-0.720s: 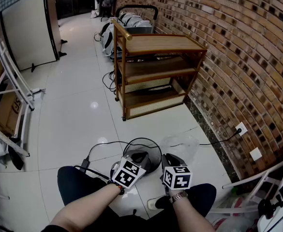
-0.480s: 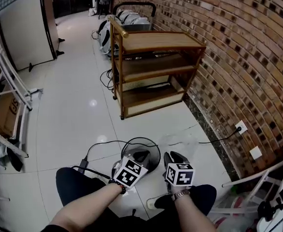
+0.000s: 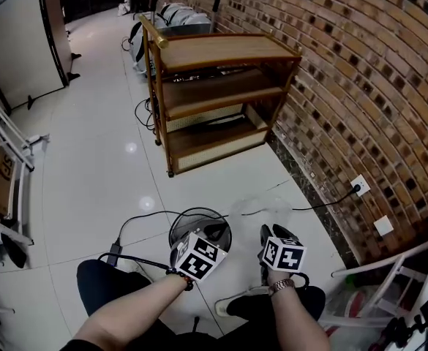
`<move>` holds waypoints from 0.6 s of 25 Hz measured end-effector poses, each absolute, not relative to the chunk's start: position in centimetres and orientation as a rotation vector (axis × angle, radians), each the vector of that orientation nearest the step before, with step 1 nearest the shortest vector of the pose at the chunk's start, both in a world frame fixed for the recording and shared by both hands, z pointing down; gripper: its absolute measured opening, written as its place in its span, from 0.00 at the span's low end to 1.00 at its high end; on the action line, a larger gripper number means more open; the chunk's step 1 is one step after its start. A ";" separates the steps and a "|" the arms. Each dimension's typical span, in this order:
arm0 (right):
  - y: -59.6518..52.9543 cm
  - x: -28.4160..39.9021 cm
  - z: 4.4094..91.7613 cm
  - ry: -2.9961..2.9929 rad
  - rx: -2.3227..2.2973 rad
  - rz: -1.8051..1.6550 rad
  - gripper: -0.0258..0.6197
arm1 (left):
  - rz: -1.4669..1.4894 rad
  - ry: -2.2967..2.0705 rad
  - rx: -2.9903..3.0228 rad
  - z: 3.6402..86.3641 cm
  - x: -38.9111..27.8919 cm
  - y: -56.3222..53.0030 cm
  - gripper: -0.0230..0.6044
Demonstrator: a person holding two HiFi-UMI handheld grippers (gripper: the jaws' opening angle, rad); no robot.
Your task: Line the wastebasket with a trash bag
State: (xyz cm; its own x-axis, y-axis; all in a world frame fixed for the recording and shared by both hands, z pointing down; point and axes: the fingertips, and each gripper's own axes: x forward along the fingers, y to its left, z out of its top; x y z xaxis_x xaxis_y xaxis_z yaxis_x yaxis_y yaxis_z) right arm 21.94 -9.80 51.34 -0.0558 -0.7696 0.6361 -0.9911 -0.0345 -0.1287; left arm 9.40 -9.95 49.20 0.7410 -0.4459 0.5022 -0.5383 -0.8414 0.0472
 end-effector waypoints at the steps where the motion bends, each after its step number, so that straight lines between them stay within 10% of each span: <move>1: -10.0 22.7 51.7 -1.853 1.862 0.816 0.24 | 0.727 -0.776 2.756 49.3 10.0 -10.2 0.04; 15: -12.3 32.2 60.3 -1.552 1.945 1.112 0.34 | 0.853 -0.634 2.790 53.5 17.7 -13.3 0.04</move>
